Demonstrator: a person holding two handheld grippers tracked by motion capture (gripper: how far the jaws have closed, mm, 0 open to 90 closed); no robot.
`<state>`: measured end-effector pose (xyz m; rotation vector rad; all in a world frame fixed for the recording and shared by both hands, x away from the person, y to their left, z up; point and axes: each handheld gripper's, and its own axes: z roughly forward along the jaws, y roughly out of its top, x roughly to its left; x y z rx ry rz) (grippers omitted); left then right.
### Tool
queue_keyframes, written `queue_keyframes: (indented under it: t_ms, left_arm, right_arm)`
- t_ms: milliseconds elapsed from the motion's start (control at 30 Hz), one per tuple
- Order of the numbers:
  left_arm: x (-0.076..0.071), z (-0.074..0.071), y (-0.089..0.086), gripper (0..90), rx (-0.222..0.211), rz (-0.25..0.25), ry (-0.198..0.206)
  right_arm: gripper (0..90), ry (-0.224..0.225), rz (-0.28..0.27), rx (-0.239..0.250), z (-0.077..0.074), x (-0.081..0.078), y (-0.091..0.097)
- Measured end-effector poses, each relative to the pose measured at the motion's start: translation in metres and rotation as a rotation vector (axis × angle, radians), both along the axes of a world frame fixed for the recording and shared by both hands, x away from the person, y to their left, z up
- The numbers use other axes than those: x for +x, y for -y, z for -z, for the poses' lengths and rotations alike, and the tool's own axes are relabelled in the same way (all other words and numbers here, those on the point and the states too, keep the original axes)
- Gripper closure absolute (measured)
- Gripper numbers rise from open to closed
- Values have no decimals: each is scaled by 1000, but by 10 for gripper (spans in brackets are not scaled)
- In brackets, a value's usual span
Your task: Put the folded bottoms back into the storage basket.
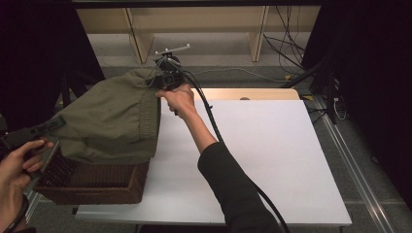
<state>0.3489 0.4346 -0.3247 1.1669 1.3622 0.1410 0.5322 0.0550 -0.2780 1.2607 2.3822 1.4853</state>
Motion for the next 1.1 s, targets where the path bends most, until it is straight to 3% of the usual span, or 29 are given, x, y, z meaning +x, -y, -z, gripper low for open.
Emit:
queue_keyframes:
  t_ms: [767, 1100]
  left_arm:
    - [-10, 0, -25, 880, -34, -33, 9]
    - [-14, 0, -33, 880, -28, -58, 3]
  right_arm:
    - [799, -5, -23, 5, 8, -7, -25]
    - [798, -9, -30, 7, 11, -9, -37]
